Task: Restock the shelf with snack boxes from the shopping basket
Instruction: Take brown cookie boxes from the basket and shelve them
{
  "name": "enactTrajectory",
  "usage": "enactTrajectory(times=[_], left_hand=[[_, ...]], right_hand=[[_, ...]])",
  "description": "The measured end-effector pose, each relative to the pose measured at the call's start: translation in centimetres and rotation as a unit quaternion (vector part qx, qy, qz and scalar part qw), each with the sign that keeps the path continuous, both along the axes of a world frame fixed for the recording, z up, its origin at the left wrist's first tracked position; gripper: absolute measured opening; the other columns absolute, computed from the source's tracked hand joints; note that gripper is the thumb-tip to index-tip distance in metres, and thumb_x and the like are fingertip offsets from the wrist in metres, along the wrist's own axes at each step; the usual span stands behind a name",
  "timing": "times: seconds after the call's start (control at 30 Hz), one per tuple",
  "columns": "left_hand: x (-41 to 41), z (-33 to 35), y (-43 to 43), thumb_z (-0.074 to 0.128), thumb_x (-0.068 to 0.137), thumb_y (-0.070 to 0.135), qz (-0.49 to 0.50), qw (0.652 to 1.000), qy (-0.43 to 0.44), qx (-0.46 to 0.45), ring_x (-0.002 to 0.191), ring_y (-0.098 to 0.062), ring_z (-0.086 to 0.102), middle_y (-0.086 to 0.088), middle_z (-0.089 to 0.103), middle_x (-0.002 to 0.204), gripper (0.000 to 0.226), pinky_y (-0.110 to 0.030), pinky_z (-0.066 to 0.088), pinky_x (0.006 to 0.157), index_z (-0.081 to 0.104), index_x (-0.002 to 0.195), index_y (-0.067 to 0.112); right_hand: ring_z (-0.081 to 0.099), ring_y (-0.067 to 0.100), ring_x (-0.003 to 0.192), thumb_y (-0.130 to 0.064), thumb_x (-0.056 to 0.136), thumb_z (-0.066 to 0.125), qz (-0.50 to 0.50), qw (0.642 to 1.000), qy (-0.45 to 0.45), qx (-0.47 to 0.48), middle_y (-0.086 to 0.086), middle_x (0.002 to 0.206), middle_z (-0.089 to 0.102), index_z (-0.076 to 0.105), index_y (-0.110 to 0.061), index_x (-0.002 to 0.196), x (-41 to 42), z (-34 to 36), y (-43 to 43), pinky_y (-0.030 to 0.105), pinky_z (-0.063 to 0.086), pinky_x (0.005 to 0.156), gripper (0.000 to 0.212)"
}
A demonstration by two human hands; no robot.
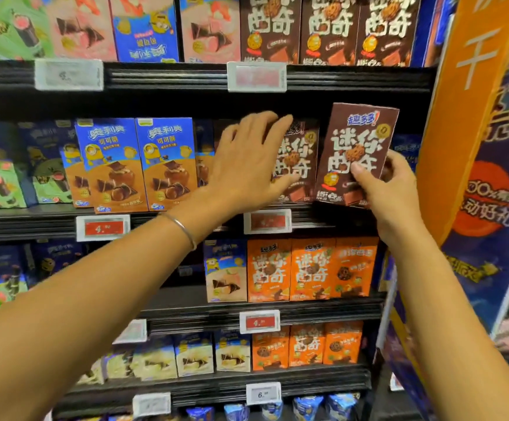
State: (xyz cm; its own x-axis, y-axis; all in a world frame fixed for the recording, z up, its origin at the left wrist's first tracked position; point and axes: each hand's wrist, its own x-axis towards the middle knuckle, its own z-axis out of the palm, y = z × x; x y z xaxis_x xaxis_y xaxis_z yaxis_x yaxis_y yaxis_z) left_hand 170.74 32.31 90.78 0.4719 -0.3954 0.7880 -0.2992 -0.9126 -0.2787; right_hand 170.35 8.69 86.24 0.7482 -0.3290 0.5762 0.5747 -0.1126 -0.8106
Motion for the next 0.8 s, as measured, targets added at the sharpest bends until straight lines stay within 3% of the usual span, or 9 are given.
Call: enactTrajectory(times=[0.13, 0.3, 0.43, 0.53, 0.63, 0.73, 0.8], left_hand=[[1.6, 0.9, 0.2, 0.057, 0.083, 0.08, 0.072, 0.997, 0.02, 0.029, 0.137, -0.039, 0.041, -0.017, 0.041, 0.152, 0.103, -0.055, 0.033, 0.114, 0.026, 0.161, 0.019], [2.9, 2.2, 0.0, 0.048, 0.078, 0.091, 0.12, 0.992, 0.025, 0.029, 0.126, -0.043, 0.054, -0.019, 0.056, 0.138, 0.109, -0.058, 0.039, 0.107, 0.032, 0.158, 0.018], [3.6, 3.5, -0.2, 0.035, 0.076, 0.097, 0.117, 0.992, 0.034, 0.017, 0.137, -0.042, 0.049, -0.016, 0.05, 0.152, 0.115, -0.055, 0.041, 0.109, 0.031, 0.161, 0.02], [4.0, 4.4, -0.2, 0.025, 0.072, 0.102, 0.12, 0.992, 0.049, 0.013, 0.138, -0.04, 0.05, -0.012, 0.049, 0.155, 0.118, -0.05, 0.046, 0.105, 0.033, 0.16, 0.024], [4.3, 5.1, 0.2, 0.024, 0.07, 0.103, 0.102, 0.993, 0.059, 0.0, 0.135, -0.04, 0.054, -0.01, 0.054, 0.153, 0.117, -0.048, 0.05, 0.098, 0.036, 0.159, 0.028], [4.5, 5.8, 0.1, 0.025, 0.069, 0.105, 0.094, 0.99, 0.106, -0.002, 0.148, -0.038, 0.04, -0.006, 0.042, 0.164, 0.118, -0.05, 0.042, 0.113, 0.034, 0.16, 0.031], [4.6, 6.1, 0.0, 0.025, 0.066, 0.107, 0.099, 0.986, 0.133, 0.0, 0.155, -0.036, 0.03, -0.004, 0.032, 0.17, 0.122, -0.051, 0.033, 0.12, 0.033, 0.16, 0.031]], right_hand=[[0.069, 0.007, 0.105, -0.023, 0.095, 0.071, -0.013, 1.0, 0.015, -0.015, -0.005, 0.125, 0.066, 0.049, -0.022, 0.142, 2.7, -0.1, -1.1, 0.03, 0.061, 0.083, 0.052], [0.066, 0.013, 0.112, -0.025, 0.098, 0.066, -0.004, 0.996, 0.05, -0.079, -0.003, 0.129, 0.065, 0.049, -0.022, 0.141, 4.7, -0.4, -1.9, 0.038, 0.057, 0.094, 0.046], [0.066, 0.003, 0.101, -0.028, 0.098, 0.065, -0.005, 0.992, 0.057, -0.112, -0.012, 0.117, 0.065, 0.05, -0.025, 0.132, 5.3, -0.1, -2.1, 0.027, 0.057, 0.081, 0.038], [0.069, 0.01, 0.103, -0.027, 0.096, 0.069, 0.02, 0.992, 0.073, -0.105, -0.007, 0.118, 0.067, 0.05, -0.027, 0.128, 5.7, 0.3, -2.5, 0.027, 0.057, 0.076, 0.037], [0.07, 0.016, 0.108, -0.043, 0.089, 0.074, 0.062, 0.993, 0.085, -0.057, -0.001, 0.125, 0.068, 0.047, -0.024, 0.14, 6.2, 1.0, -2.9, 0.037, 0.058, 0.086, 0.06], [0.067, 0.014, 0.114, -0.067, 0.08, 0.07, 0.071, 0.993, 0.089, -0.022, -0.002, 0.134, 0.063, 0.035, -0.019, 0.152, 6.8, 2.2, -2.8, 0.037, 0.055, 0.092, 0.094], [0.07, 0.016, 0.11, -0.073, 0.075, 0.07, 0.096, 0.99, 0.101, 0.001, -0.001, 0.131, 0.066, 0.036, -0.016, 0.15, 7.3, 2.8, -2.6, 0.036, 0.057, 0.089, 0.1]])
